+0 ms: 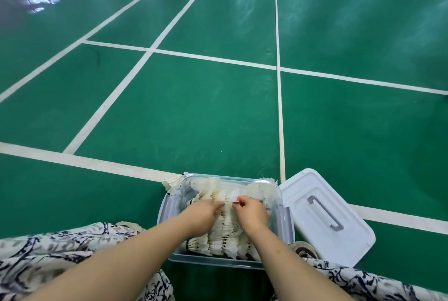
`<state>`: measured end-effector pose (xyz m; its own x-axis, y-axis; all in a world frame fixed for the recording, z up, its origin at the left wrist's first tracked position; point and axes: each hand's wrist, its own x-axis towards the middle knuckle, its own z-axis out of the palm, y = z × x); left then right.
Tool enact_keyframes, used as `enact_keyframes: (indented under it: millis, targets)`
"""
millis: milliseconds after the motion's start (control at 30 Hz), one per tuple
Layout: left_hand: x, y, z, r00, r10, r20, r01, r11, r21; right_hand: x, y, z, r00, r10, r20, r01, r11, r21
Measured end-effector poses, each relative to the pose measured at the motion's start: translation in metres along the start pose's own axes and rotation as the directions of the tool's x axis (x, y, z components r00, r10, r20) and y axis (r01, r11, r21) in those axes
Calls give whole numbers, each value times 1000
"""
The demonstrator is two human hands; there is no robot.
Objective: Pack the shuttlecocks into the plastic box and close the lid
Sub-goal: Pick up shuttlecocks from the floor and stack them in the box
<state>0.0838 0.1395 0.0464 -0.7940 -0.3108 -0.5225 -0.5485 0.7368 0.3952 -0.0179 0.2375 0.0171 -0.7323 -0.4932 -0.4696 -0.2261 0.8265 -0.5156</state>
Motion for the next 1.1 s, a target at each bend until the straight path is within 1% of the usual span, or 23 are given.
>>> enact_keyframes:
  millis: [67,133,200,267,333,400,467,567,600,667,733,833,900,967,1100]
  targets:
    - [2,3,4,999,43,22,-46,988,149,4,-1,-1,999,10,43,-7,998,-58]
    - [3,11,5,997,60,40,-70,949,308,6,-2,-2,996,11,92,-3,997,-82]
    - [4,18,5,997,37,61,-57,921,385,7,0,-1,994,8,111,-4,999,-37]
    - [11,21,3,998,-10,64,-17,915,402,6,3,0,996,-26,87,24,999,23]
    - [20,23,-9,996,-67,56,40,921,389,3,4,-4,996,-77,35,72,991,112]
    - [29,26,-28,995,-97,23,83,937,341,-2,1,-14,989,-134,-60,143,972,186]
    - [36,31,-52,994,-95,-58,106,965,240,-5,-3,-24,974,-158,-161,195,948,252]
    - [44,27,-89,977,-109,-182,129,986,102,5,-14,-43,953,-131,-272,222,914,338]
    - [47,23,-98,970,-121,-212,139,988,71,13,-19,-51,950,-122,-287,223,909,351]
    - [54,13,-111,954,-160,-253,171,985,21,34,-25,-67,960,-99,-263,191,917,351]
    - [61,1,-117,937,-202,-284,205,979,-19,57,-24,-82,978,-59,-198,118,948,297]
    - [73,-17,-113,922,-250,-297,240,968,-69,92,-8,-94,996,-1,-89,12,993,116]
    - [81,-25,-105,921,-274,-276,257,961,-96,111,8,-96,999,31,-23,-32,999,-4]
    - [91,-31,-96,924,-297,-241,276,954,-118,127,24,-94,999,26,33,-21,992,-125]
    - [115,-41,-84,948,-291,-130,277,954,-113,146,35,-84,985,-43,169,99,934,-343]
